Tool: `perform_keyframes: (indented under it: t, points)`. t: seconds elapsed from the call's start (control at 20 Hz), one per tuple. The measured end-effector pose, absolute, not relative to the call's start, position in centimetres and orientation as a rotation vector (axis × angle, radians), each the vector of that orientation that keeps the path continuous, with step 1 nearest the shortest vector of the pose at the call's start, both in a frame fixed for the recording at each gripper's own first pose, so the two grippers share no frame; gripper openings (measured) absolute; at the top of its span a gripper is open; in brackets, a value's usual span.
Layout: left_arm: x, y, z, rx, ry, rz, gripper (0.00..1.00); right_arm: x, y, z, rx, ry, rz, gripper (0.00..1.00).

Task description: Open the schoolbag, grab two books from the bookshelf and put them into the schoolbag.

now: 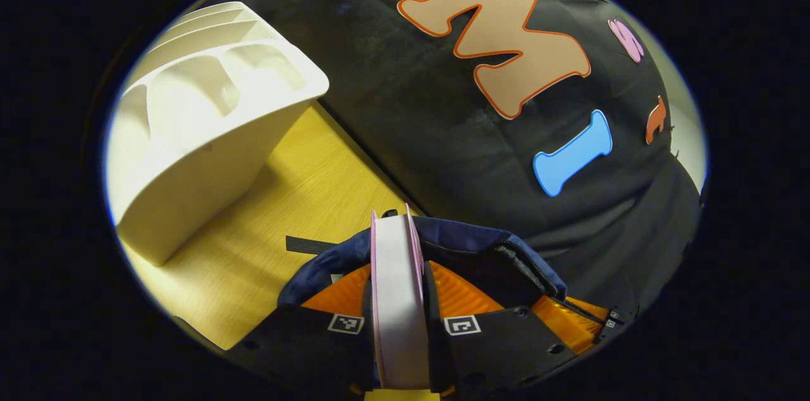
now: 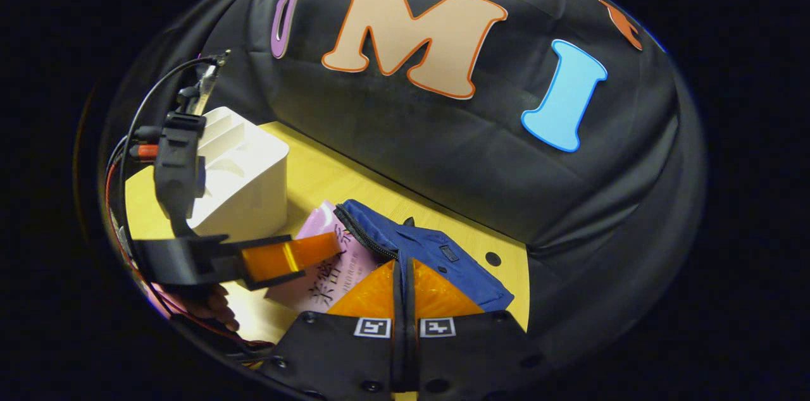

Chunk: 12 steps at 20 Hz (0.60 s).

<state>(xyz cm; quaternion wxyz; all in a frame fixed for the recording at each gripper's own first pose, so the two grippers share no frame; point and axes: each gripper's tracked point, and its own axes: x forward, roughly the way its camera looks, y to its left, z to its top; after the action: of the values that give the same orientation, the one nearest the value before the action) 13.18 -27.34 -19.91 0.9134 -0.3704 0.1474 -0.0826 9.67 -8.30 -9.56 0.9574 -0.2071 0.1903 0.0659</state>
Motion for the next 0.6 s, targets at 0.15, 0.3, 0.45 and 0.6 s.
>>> perform_keyframes:
  t: [0.15,0.3,0.45,0.6]
  points:
    - [13.7,-28.1,-21.1,-0.802,0.297,-0.166,0.33,9.4,-7.2,-10.6,-0.392,0.405,0.165,0.03]
    - [14.3,-28.6,-22.4,-0.828,0.289,-0.153,0.34,9.2,-6.2,-11.9,-0.375,0.424,0.198,0.03]
    - [14.7,-28.9,-23.3,-0.877,0.279,-0.144,0.36,9.3,-6.3,-12.3,-0.370,0.436,0.194,0.02]
    - [14.9,-29.3,-25.3,-0.876,0.340,-0.156,0.41,9.3,-6.1,-12.7,-0.341,0.459,0.203,0.03]
